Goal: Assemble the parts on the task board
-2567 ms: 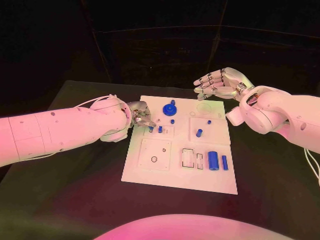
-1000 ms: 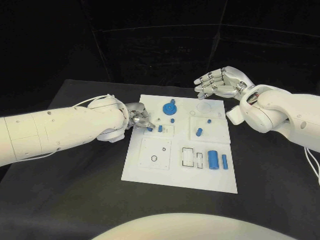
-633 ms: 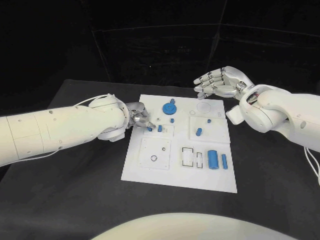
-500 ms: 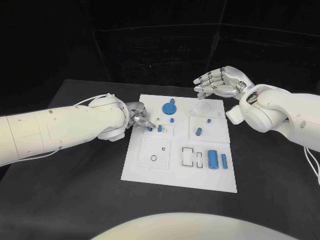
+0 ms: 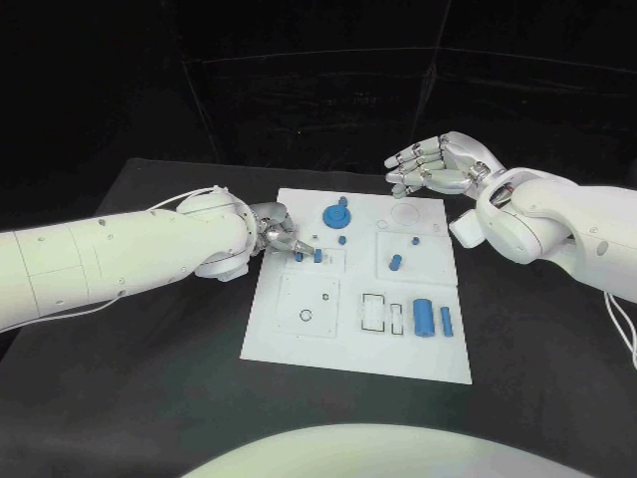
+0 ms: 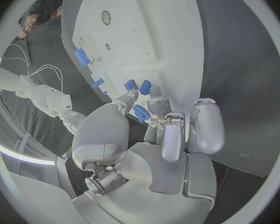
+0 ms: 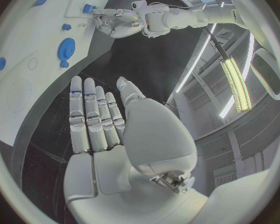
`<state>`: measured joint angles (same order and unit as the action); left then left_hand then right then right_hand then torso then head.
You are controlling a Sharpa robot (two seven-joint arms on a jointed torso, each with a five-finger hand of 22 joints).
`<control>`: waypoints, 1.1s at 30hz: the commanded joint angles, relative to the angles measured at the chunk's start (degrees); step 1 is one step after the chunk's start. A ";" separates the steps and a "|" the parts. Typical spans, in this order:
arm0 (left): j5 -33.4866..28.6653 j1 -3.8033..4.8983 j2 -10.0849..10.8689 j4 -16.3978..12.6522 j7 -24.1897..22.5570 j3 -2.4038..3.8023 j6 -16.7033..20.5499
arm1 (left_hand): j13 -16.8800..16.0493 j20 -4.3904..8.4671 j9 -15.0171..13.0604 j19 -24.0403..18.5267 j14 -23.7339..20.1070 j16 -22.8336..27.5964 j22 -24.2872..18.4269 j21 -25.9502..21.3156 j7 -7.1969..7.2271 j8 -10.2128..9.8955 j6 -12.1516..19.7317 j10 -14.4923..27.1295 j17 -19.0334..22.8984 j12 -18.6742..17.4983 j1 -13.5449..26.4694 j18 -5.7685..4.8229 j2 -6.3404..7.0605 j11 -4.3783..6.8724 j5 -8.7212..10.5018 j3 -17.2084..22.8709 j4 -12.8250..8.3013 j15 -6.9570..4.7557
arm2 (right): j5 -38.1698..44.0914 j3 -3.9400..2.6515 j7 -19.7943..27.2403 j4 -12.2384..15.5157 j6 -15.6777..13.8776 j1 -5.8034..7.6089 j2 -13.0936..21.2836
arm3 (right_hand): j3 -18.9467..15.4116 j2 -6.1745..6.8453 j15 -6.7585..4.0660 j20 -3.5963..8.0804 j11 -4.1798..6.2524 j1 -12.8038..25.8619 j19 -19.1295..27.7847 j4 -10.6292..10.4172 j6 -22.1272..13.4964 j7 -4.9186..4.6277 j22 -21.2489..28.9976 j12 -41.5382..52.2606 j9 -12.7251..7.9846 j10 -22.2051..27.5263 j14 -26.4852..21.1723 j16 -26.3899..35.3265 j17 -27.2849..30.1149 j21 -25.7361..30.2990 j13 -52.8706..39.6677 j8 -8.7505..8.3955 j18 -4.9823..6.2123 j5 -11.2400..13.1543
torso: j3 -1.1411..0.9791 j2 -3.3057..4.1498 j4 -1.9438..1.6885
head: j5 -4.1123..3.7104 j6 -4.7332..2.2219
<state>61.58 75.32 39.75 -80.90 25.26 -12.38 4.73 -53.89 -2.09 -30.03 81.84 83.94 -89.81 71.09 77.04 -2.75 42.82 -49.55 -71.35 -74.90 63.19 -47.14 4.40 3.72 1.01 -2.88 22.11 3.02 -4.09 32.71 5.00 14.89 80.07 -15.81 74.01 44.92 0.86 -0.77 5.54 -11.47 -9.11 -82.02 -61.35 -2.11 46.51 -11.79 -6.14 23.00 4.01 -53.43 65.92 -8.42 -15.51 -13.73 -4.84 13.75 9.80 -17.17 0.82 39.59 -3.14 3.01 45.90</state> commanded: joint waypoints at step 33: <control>-16.88 1.97 0.41 2.36 -25.92 0.35 9.61 | 21.74 -5.63 8.93 -19.68 -10.76 25.54 -36.15 -33.40 -7.38 -11.12 13.69 26.91 10.52 -21.21 -16.18 6.11 0.12 -7.11 0.02 -5.16 -4.20 5.99 | 0.04 -0.03 0.32 -0.48 0.65 0.09 -0.41 | 0.49 -0.01 0.34 -0.13 -0.17 0.65 -0.14 0.09 -0.42 -1.34 0.11 0.30 -0.01 0.47 0.18 0.24 0.10 0.26 0.16 0.42 0.56 -0.05 | -0.01 0.06 0.02 | -0.67 -0.78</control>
<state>47.64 77.08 40.59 -79.09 6.71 -12.12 14.03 -32.51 -7.54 -21.41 62.13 73.45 -64.50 35.08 43.79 -9.92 31.92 -35.60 -44.75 -64.71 42.27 -62.76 9.33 3.85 -6.12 -2.88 16.99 -0.94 1.99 32.71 5.00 14.88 79.58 -15.62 74.01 44.59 1.03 -0.77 5.54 -11.47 -9.32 -82.02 -61.35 -1.95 46.51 -11.79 -6.08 22.99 4.01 -53.22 65.92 -8.44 -15.47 -13.73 -4.73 13.97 9.80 -17.17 0.85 39.59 -3.15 2.38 45.16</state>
